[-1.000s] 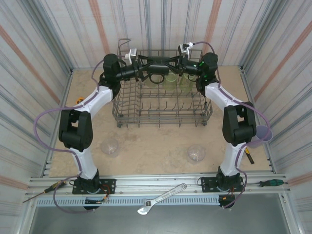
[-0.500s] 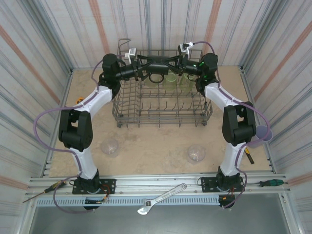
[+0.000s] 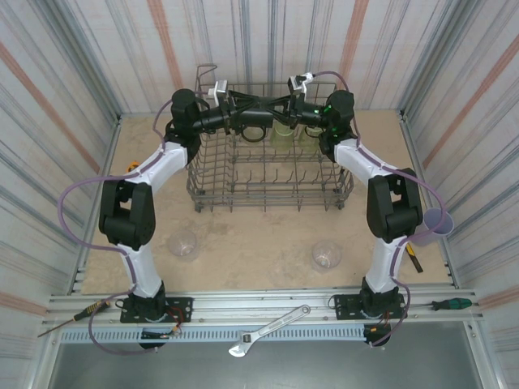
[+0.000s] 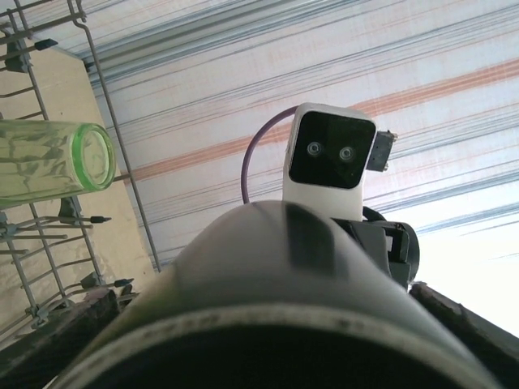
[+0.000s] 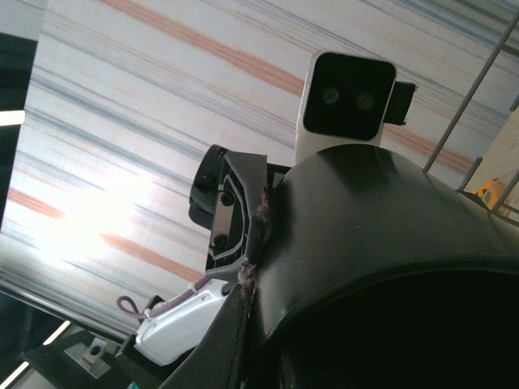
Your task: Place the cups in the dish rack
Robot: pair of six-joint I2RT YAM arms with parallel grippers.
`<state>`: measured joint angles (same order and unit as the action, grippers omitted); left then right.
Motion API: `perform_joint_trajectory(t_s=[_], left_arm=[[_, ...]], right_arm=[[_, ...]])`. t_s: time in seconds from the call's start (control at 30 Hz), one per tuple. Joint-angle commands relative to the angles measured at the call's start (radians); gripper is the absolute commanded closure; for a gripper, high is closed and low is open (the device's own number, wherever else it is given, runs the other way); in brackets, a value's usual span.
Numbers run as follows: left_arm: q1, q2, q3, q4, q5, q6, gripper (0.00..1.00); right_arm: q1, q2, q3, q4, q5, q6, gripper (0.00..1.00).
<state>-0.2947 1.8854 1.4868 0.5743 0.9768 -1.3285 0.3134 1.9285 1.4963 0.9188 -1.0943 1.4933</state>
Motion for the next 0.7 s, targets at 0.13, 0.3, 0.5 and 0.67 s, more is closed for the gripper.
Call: perform_joint_trajectory(t_s=[0.13, 0.3, 0.5, 0.67], left_arm=[[-0.002, 0.012, 0.003, 0.067, 0.007, -0.044, 0.33], [-0.003, 0.002, -0.009, 0.078, 0.016, -0.044, 0.69], [-0.001, -0.015, -0.023, 0.067, 0.008, -0.023, 1.0], [0.009, -0.025, -0.03, 0.067, -0.008, -0.014, 1.0]], right_arm=[[0.004, -0.001, 0.033, 0.101, 0.023, 0.012, 1.0], [0.001, 0.009, 0.045, 0.097, 0.038, 0.01, 1.0], [-0.009, 0.002, 0.036, 0.091, 0.06, 0.009, 0.97], [-0.017, -0.017, 0.017, 0.073, 0.065, -0.003, 0.65]])
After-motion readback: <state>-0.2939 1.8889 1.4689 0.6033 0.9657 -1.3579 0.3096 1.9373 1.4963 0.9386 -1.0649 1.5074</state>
